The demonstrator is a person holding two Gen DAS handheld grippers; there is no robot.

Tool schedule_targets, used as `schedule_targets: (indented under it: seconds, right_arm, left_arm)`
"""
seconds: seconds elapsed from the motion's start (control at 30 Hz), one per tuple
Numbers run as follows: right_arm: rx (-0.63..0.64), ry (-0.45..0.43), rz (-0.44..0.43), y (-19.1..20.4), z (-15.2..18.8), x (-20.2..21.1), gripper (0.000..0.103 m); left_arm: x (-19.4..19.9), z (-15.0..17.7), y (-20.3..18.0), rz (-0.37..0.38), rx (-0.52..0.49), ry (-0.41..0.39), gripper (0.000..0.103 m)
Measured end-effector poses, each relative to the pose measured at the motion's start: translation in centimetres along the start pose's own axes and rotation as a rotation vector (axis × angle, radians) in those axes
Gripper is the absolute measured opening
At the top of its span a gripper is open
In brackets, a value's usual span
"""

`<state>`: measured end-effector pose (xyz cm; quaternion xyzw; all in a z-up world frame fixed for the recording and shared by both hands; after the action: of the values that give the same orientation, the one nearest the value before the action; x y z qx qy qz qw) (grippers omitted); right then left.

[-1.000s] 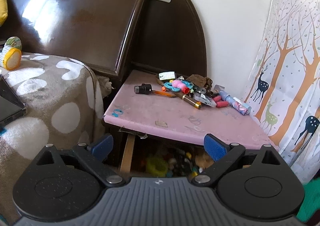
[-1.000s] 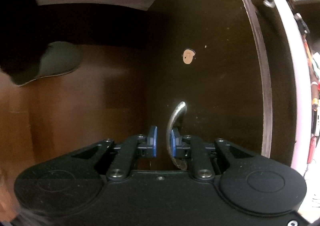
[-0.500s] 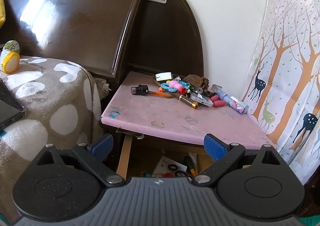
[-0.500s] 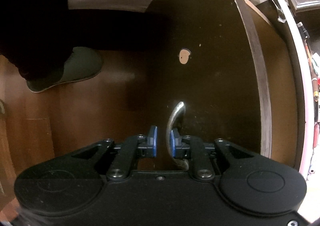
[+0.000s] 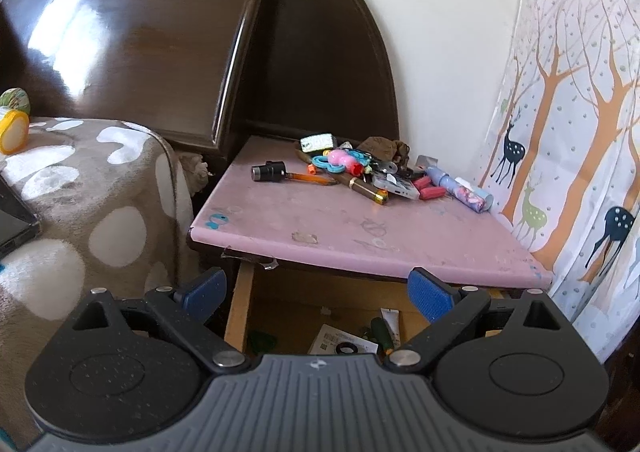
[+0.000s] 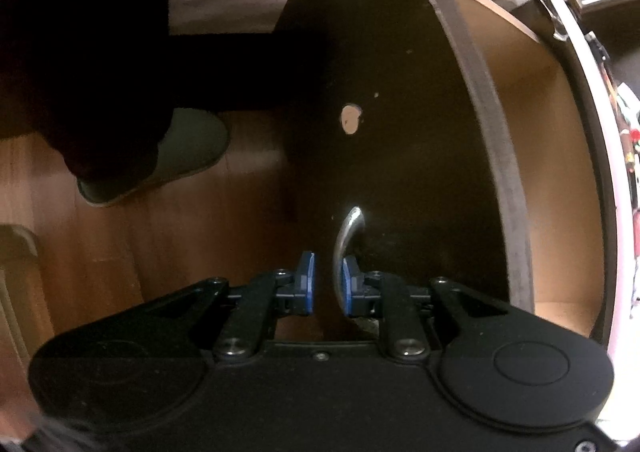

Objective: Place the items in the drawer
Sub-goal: 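Hook the drawer handle with the right tool and pull the drawer open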

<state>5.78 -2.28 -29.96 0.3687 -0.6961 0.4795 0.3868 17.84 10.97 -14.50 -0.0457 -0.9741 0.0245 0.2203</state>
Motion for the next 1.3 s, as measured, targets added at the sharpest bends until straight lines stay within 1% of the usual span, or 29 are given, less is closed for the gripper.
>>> schedule_targets:
  seconds: [0.13,0.23,0.37,0.43,0.6,0.77,0.87,0.93,1.0,1.07,1.13,1.23,1.3]
  right_arm:
    - [0.077,-0.009,0.023,1.8,0.7,-0.2,0.016]
    - [0.109,-0.012,0.019,1.6,0.9,-0.4,0.015]
    - [0.093,-0.005,0.005,0.8,0.7,-0.2,0.015]
    - [0.068,0.001,0.010,0.9,0.6,-0.3,0.016]
    - [0.055,-0.002,0.019,1.8,0.8,0.0,0.016]
    - [-0.001,-0.005,0.030,1.7,0.5,0.0,0.016]
    - [0.017,-0.024,0.036,2.1,0.5,-0.2,0.016]
    - [0.051,-0.044,0.036,2.2,0.9,-0.2,0.016]
    - [0.054,-0.068,0.031,2.1,1.2,0.0,0.018]
    - [0.037,-0.099,0.028,2.0,1.6,0.3,0.025]
    - [0.015,-0.121,0.027,2.0,1.8,0.4,0.028]
    - [-0.002,-0.151,0.019,1.8,2.1,0.6,0.028]
    - [-0.005,-0.171,0.012,1.7,2.3,0.6,0.029]
  left_arm:
    - [-0.4,0.1,-0.3,0.000,-0.003,0.009,0.098]
    - [-0.7,0.2,-0.7,0.004,-0.011,0.017,0.098]
    - [-0.6,0.2,-1.0,0.007,-0.023,0.017,0.098]
    - [-0.6,0.2,-0.9,0.007,-0.015,0.014,0.098]
    - [-0.5,0.3,-1.0,0.011,-0.022,0.016,0.098]
    - [-0.7,0.2,-1.3,0.017,-0.021,0.019,0.098]
    - [-0.5,0.1,-1.6,0.025,-0.022,0.018,0.098]
    - [-0.3,0.0,-2.0,0.028,-0.037,0.021,0.098]
    - [0.0,-0.2,-2.5,0.028,-0.057,0.023,0.098]
    - [0.2,-0.2,-2.9,0.024,-0.065,0.030,0.098]
    - [0.2,-0.4,-3.1,0.025,-0.042,0.043,0.098]
    - [-0.3,-0.9,-3.7,0.016,0.002,0.072,0.098]
    - [-0.9,-1.6,-4.5,0.012,-0.002,0.086,0.098]
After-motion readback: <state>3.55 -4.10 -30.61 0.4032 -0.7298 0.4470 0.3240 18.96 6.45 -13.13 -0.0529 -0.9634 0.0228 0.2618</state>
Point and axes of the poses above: each gripper's, at about its wrist camera, not at the fingertips, and x roughly against the way its jaws point, y to its left, z to its underside, the point moved 3 cm from there along -x, roughly the way its jaws point, and after that the axes turned 9 degrees about -x, right-handed, at the moved point
